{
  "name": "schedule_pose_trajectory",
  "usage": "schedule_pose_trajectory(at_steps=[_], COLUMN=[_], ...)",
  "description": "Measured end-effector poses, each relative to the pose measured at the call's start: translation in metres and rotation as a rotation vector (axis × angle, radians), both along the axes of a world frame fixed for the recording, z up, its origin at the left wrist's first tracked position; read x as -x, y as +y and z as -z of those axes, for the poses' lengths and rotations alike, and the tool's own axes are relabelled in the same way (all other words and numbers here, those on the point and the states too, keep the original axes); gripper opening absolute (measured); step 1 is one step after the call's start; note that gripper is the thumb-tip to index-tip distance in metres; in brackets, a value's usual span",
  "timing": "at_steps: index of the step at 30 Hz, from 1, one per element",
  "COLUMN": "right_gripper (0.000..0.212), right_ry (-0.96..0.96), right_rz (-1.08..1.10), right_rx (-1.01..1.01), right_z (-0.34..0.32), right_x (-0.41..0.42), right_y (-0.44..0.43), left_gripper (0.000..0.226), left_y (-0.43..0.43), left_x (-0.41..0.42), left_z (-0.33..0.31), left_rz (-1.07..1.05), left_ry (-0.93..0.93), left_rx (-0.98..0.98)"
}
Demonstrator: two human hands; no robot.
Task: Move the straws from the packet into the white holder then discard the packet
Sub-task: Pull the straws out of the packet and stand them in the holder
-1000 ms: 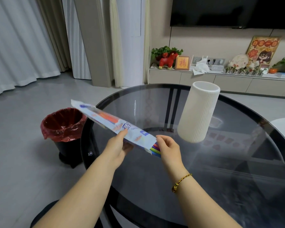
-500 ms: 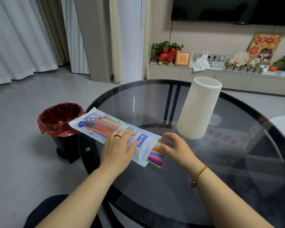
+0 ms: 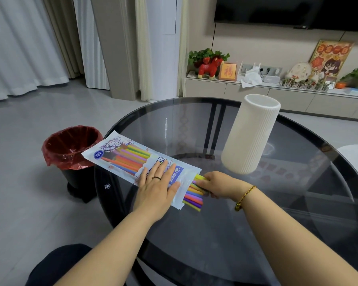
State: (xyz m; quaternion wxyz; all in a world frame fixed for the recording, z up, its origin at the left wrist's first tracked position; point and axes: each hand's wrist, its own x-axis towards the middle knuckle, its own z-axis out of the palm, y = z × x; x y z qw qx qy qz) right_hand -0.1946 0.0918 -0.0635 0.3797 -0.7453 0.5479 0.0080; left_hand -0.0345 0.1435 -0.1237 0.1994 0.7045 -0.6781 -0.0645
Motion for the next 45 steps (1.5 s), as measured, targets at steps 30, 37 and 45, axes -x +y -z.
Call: schedule_pose_trajectory(at_steps=[30, 37, 45], right_gripper=[0.032, 0.026, 0.014], right_ry=[0.24, 0.358, 0.474], right_rz=[-0.132, -0.162, -0.127], right_rx=[0.083, 0.237, 0.263], right_z=[-0.007, -0.003, -0.021], right_x=[0.0, 0.032, 0.095], right_y=[-0.012, -0.009, 0.01], left_gripper=[0.054, 0.056, 0.056], left_y=[-0.002, -0.003, -0.003], left_x=[0.0, 0.001, 0.003], left_z=[0.002, 0.003, 0.003], left_rz=[0.0, -0.006, -0.014], left_ry=[-0.026, -0.044, -0.053], left_rx=[-0.003, -0.001, -0.033])
